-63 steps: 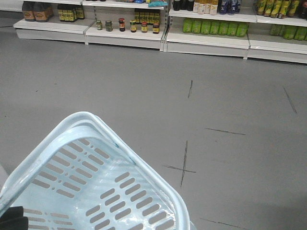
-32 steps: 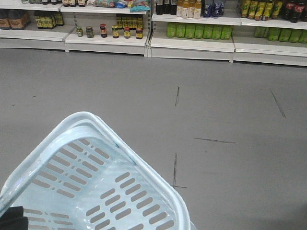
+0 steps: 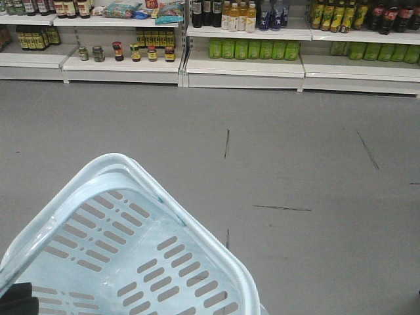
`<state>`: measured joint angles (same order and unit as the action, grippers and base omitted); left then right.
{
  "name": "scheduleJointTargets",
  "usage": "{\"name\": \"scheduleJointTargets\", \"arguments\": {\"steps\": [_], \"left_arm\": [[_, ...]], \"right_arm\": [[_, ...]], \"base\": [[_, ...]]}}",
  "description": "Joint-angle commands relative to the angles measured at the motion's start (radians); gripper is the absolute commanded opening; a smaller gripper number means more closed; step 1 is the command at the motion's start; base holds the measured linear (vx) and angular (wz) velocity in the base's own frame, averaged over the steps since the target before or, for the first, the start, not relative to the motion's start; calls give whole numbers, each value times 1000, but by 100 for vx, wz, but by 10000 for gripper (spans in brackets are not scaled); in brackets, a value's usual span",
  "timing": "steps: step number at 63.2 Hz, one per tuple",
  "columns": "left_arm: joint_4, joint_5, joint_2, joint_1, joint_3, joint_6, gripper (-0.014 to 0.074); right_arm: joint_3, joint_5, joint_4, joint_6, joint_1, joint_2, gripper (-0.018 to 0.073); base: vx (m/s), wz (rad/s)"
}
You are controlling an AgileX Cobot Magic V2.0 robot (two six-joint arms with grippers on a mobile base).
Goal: Pick three apples into basket with both arms
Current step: 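Drive the base around carrying the basket in the left gripper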
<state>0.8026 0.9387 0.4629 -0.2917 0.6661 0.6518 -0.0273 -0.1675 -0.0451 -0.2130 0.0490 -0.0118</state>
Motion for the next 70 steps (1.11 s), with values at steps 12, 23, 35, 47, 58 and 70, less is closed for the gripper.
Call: {"name": "scheduleJointTargets", "arguments": {"steps": [12, 23, 35, 47, 58, 70], "left_arm": [[65, -69, 6, -5, 29, -6, -8], [65, -69, 6, -5, 29, -6, -8], [65, -68, 6, -5, 29, -6, -8], [65, -68, 6, -5, 29, -6, -8], [65, -68, 6, -5, 29, -6, -8], [65, -68, 6, -5, 29, -6, -8]], "right_arm": [[-14, 69, -10, 4, 1, -13, -4], [-14, 69, -10, 4, 1, -13, -4], [-14, 69, -10, 4, 1, -13, -4], [-14, 69, -10, 4, 1, -13, -4], [-14, 69, -10, 4, 1, -13, -4], [-14, 72, -10, 4, 1, -13, -4]], "base": [[26, -17], [24, -24], [23, -34], [21, -49], [19, -64], [17, -69]]}}
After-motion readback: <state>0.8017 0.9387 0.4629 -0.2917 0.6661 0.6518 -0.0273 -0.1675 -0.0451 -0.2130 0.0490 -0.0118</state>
